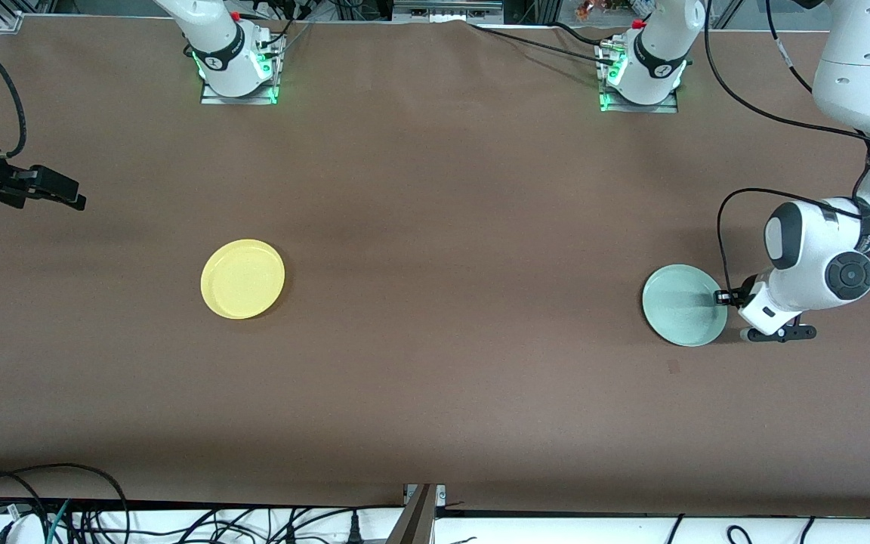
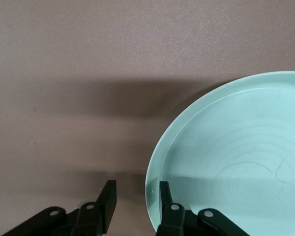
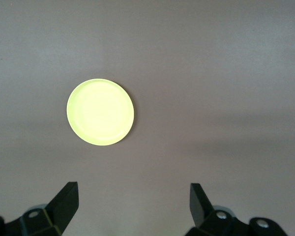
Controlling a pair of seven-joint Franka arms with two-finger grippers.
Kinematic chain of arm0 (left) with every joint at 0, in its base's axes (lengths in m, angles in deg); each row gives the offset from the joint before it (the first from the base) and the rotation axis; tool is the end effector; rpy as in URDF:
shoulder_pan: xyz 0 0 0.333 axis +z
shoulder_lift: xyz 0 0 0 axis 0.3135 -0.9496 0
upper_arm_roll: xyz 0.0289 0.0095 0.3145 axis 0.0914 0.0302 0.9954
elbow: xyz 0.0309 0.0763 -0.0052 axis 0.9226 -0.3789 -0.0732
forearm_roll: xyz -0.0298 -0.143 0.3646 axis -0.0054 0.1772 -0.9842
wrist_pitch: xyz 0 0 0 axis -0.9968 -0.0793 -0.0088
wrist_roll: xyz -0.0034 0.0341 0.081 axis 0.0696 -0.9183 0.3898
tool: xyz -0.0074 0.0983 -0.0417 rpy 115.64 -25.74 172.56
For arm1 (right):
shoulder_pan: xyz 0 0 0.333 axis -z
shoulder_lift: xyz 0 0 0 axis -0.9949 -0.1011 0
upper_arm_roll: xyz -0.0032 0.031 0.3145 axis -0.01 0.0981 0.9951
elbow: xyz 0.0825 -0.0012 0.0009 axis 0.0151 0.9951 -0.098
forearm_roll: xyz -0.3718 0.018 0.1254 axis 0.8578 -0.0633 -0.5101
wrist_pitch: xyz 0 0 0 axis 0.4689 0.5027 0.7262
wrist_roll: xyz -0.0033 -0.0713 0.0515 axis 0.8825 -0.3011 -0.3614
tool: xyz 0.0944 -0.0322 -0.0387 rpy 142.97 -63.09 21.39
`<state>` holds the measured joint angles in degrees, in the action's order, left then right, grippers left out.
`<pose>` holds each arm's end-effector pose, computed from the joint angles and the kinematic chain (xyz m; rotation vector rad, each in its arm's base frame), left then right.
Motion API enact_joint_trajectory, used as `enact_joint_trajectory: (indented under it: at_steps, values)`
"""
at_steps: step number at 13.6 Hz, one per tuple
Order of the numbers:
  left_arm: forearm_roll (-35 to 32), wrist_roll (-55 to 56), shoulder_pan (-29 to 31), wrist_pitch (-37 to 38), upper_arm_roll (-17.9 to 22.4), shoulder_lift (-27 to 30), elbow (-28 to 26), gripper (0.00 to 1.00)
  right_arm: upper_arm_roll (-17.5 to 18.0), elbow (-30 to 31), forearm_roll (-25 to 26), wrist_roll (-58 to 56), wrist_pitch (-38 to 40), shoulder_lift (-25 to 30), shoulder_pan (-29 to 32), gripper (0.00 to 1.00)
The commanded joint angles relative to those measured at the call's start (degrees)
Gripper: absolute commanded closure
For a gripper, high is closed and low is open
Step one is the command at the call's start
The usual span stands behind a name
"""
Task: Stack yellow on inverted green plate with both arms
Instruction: 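Close the left gripper on the green plate rim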
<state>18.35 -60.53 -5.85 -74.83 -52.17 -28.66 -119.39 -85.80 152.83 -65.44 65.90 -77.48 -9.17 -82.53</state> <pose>0.6136 0.1102 0.1843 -3.0605 -0.1191 0.2464 0.5721 -0.0382 0.5597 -3.1153 0.0540 0.1113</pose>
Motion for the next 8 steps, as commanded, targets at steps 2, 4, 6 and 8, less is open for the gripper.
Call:
enact_joint_trajectory:
  at_steps: [2,4,6,8]
  values:
    - [-1.46,-0.17,0.41,0.12,-0.53,0.35,-0.21,0.84,-0.11,-0.54,-0.46,-0.3,-0.47,-0.36,0.17,0.0]
    - [-1.46,-0.17,0.15,0.2,-0.53,0.35,-0.3,0.89,-0.02,-0.54,-0.37,-0.3,-0.47,-0.36,0.17,0.0]
    - [-1.46,-0.26,0.15,0.2,-0.53,0.35,-0.3,0.91,-0.02,-0.54,-0.46,-0.3,-0.56,-0.36,0.09,0.0]
    - [-1.46,-0.26,0.15,0.29,-0.88,0.26,-0.3,1.0,-0.02,-0.63,-0.46,-0.3,-0.55,-0.36,0.09,0.0]
